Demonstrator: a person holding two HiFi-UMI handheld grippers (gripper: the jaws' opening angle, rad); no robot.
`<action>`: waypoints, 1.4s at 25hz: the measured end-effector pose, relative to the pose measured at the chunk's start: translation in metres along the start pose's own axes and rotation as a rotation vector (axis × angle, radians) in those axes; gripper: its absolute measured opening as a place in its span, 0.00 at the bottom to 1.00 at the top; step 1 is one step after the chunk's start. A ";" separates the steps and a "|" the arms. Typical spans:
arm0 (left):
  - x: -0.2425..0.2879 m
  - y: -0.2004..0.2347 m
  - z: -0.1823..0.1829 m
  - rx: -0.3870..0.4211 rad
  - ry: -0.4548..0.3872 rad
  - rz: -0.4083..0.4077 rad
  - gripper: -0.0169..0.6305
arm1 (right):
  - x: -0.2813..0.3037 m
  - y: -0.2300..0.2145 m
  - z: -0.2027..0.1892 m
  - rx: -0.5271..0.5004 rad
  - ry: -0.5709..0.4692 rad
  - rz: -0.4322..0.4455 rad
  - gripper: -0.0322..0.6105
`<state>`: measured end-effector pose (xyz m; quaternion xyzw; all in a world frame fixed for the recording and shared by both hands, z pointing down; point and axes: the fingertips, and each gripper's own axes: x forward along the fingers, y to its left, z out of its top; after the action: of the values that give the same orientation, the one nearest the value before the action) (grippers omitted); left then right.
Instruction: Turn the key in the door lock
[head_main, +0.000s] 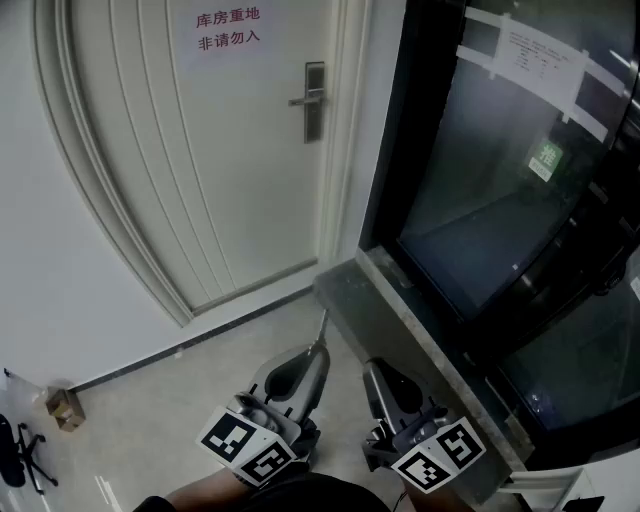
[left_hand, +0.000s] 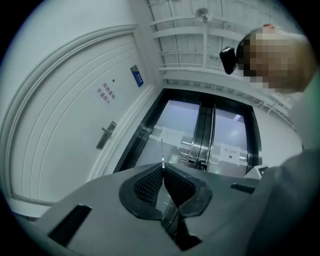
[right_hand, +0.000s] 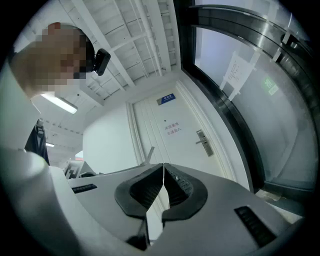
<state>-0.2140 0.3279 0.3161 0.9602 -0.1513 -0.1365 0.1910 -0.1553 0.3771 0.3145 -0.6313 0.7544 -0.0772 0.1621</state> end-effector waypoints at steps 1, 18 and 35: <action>0.007 0.010 0.003 0.001 0.001 -0.004 0.04 | 0.012 -0.005 0.000 -0.001 -0.002 -0.002 0.07; 0.111 0.126 0.024 -0.075 0.005 0.017 0.04 | 0.142 -0.081 0.008 0.002 0.004 0.006 0.08; 0.296 0.222 0.038 -0.055 -0.058 0.162 0.04 | 0.267 -0.236 0.062 0.018 0.035 0.168 0.07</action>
<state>-0.0071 0.0189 0.3125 0.9349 -0.2298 -0.1524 0.2235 0.0443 0.0768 0.2931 -0.5628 0.8068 -0.0810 0.1605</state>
